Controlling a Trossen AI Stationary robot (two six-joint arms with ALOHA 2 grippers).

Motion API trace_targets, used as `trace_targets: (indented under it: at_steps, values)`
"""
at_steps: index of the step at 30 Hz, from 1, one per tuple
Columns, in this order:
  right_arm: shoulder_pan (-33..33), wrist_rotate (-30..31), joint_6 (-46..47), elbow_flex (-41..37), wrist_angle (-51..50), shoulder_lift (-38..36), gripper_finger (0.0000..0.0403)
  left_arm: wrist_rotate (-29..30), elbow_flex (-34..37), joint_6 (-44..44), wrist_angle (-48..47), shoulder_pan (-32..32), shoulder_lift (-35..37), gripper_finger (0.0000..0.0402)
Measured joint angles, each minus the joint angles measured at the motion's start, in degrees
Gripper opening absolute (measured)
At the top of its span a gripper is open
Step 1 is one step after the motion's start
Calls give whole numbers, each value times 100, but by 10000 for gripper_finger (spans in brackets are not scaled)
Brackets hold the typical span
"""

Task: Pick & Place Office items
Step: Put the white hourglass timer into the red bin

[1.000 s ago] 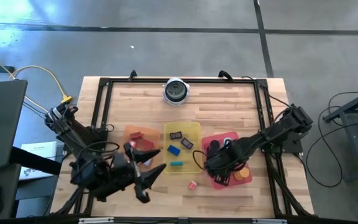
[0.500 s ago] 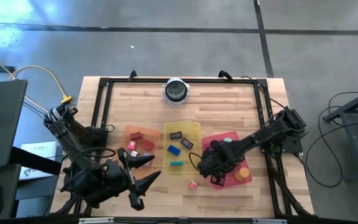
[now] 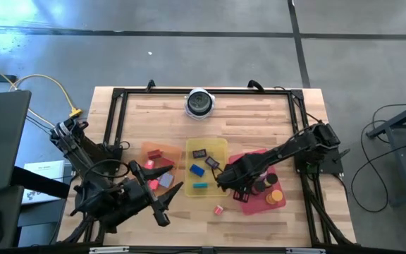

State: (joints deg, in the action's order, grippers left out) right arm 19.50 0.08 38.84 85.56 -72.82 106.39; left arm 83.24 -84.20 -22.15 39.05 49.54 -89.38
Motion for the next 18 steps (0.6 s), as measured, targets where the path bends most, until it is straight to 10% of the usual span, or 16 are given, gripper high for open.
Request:
trace_targets:
  at_steps: [18]
  values:
    - [44, -151, -10, -570, 327, 0, 186, 267, 0, -193, -2, 236, 4, 246]
